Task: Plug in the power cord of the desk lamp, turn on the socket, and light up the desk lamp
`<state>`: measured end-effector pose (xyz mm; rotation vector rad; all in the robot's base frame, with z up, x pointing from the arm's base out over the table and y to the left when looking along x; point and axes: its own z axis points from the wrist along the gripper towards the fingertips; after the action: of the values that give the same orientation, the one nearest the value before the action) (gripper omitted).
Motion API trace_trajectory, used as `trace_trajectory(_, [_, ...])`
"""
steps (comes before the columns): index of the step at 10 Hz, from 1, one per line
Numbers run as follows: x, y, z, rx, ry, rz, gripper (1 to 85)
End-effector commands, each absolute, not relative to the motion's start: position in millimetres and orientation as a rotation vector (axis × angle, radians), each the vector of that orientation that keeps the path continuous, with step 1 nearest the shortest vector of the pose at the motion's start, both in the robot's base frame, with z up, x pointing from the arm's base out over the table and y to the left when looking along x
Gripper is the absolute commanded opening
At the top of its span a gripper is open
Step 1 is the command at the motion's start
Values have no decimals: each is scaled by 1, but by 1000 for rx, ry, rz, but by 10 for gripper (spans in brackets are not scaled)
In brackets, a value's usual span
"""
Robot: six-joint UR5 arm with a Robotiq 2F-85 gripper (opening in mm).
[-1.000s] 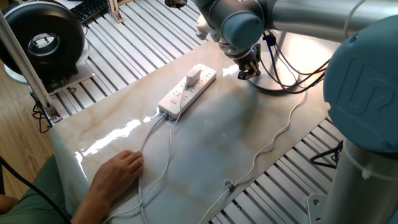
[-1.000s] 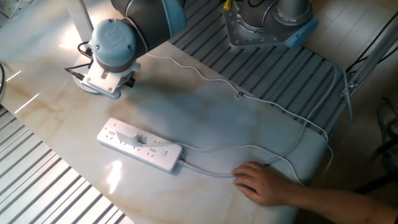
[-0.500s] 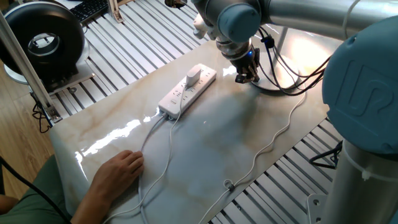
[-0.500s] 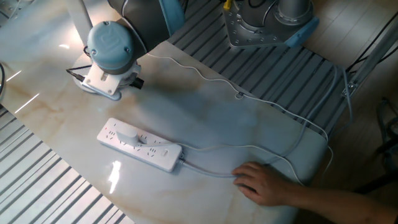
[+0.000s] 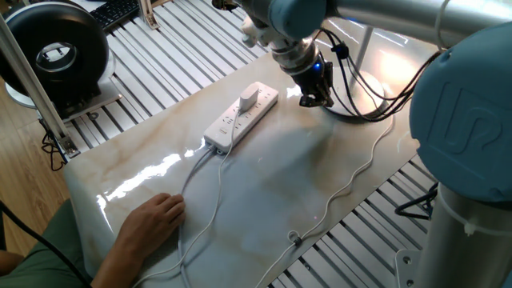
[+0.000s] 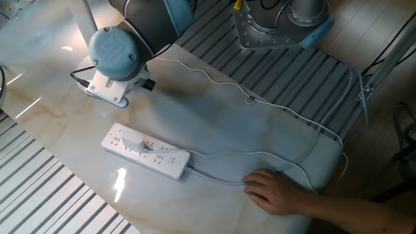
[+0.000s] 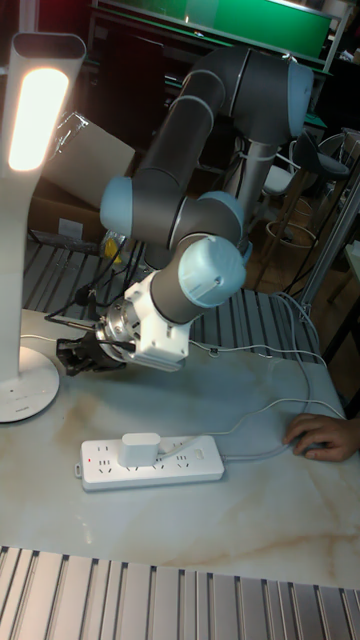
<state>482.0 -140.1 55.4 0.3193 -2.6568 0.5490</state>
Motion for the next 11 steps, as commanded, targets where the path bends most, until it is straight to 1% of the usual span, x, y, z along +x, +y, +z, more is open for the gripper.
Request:
trace_trajectory(1, [477,-100,75,268,-2638,429,10])
trace_trajectory(3, [484,-76,88,262,-2669,300,10])
trace_trajectory(4, [490,-56,96,226,-2714,215,10])
trace_trajectory(6, [488,-26,118,141,-2737,85,10])
trace_trajectory(7, [503,-13,123,103,-2802,24,10])
trace_trajectory(8, [518,-12,127,76,-2868,9,10])
trace_trajectory(10, [540,0,133,1,-2972,-74,10])
trace_trajectory(11, [545,1,137,-79,-3014,-73,10])
